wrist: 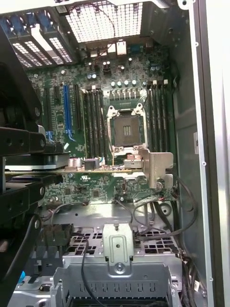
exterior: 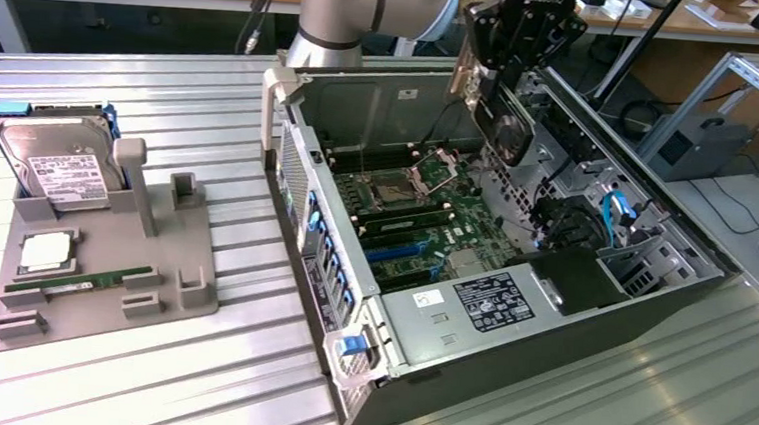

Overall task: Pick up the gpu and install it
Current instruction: 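Pick up the gpu and move the gpu toward the slot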

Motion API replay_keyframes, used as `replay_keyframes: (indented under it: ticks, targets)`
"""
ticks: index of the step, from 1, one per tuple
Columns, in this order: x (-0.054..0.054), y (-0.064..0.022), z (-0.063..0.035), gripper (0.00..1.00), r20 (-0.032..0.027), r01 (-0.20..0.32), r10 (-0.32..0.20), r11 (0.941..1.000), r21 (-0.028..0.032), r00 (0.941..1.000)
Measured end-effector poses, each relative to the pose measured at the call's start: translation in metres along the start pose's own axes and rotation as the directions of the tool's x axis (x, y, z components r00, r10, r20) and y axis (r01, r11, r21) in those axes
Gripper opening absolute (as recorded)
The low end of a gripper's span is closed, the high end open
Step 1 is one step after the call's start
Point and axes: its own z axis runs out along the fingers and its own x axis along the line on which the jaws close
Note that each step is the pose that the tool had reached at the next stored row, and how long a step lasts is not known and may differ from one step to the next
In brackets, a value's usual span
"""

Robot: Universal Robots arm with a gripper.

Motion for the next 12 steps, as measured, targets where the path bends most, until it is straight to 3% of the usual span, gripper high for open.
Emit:
replay_keyframes:
  ticks: [3,7,12]
  targets:
    - [0.000,-0.0020,0.0070,0.27,0.0000,0.001,-0.001,1.0000,0.0000,1.0000]
    - [0.000,-0.0031,0.0112,0.27,0.0015,0.052,-0.052,0.9986,0.0002,0.9986]
    - [0.000,-0.0031,0.0145,0.27,0.0046,0.157,-0.157,0.9877,-0.0025,0.9877]
